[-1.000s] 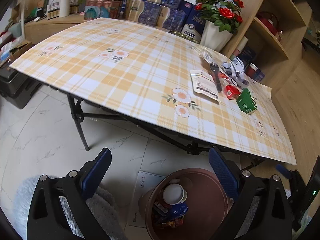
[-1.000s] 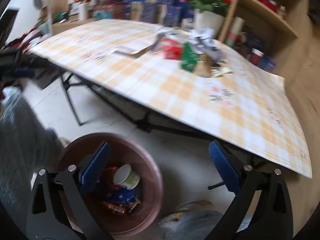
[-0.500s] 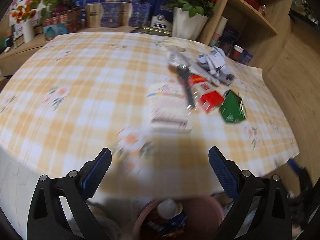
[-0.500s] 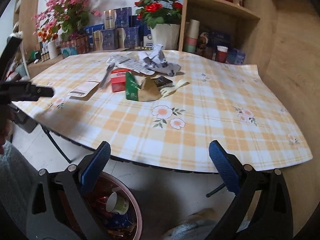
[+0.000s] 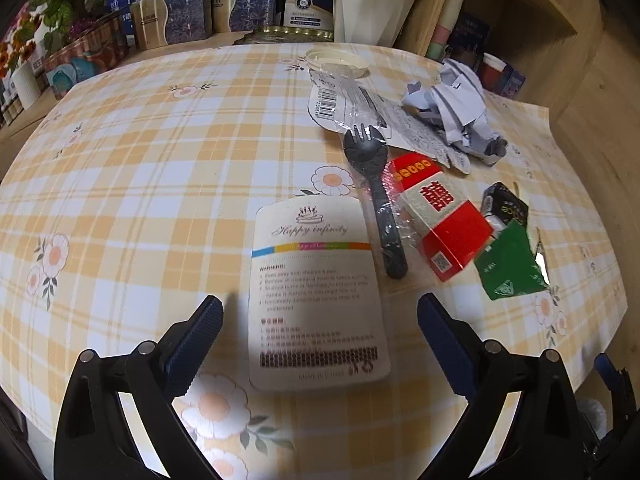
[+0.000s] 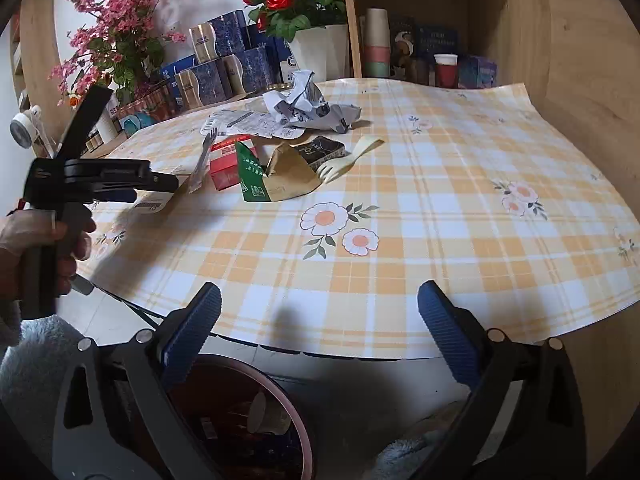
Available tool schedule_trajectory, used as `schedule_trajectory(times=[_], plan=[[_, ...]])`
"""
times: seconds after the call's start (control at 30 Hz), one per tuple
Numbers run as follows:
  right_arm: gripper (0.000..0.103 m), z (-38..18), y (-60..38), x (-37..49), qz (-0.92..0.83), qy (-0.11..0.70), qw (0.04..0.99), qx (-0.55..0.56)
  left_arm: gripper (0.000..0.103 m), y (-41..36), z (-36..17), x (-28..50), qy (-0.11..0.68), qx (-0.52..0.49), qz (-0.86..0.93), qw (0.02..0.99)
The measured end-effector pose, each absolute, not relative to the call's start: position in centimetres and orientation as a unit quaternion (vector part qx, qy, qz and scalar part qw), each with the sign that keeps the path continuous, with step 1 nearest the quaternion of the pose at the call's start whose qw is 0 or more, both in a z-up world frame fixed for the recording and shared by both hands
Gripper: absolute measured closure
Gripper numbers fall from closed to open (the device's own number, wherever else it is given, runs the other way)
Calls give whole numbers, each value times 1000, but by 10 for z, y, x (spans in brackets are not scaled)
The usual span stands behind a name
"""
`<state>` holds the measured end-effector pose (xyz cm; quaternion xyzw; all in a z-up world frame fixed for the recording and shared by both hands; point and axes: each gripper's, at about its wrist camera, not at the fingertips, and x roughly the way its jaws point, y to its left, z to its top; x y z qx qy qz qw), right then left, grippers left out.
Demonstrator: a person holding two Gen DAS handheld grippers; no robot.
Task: Collect trash
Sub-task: 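Grasp the white 'Happy infinity' candle packet with the left gripper, then grasp the green tea packet with the right gripper while the left gripper holds the candle packet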
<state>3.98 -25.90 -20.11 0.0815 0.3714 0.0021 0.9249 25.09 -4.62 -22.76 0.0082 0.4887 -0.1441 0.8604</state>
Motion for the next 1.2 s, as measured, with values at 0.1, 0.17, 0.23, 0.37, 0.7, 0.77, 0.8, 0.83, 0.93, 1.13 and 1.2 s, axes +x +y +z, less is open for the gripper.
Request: schedule_trajectory(times=[0.1,0.17,0.23,0.37,0.7,0.77,0.8,0.83,0.93,1.13,1.2], plan=[[6,-203,-263,42,0,374,923,96,8,-46,-232,258,491,10,-136,860],[6,-205,-265,44,-1,376,921,103,8,-47,-232,262,492,16,-134,860],[6,-206,-265,45,1,379,919,106,8,-49,-233,263,491,23,-133,860],[6,-207,-264,47,2,379,920,103,20,-54,-236,259,484,67,-124,864],[6,-195,-260,42,-9,339,938,74,45,-46,-223,236,488,30,-152,859],[6,-194,-261,44,-13,338,939,68,45,-38,-214,227,478,8,-148,866],[6,-193,-261,46,-11,340,938,65,45,-35,-208,223,472,-1,-149,869],[6,-192,-261,50,-9,340,939,57,45,-30,-202,216,464,-14,-150,873],[6,-185,-253,64,7,333,942,23,45,-16,-187,203,443,-40,-151,883],[6,-176,-227,108,49,330,942,-32,45,-8,-180,180,431,-52,-153,888],[7,-178,-218,127,56,335,939,-53,45,-3,-180,175,430,-60,-155,887]])
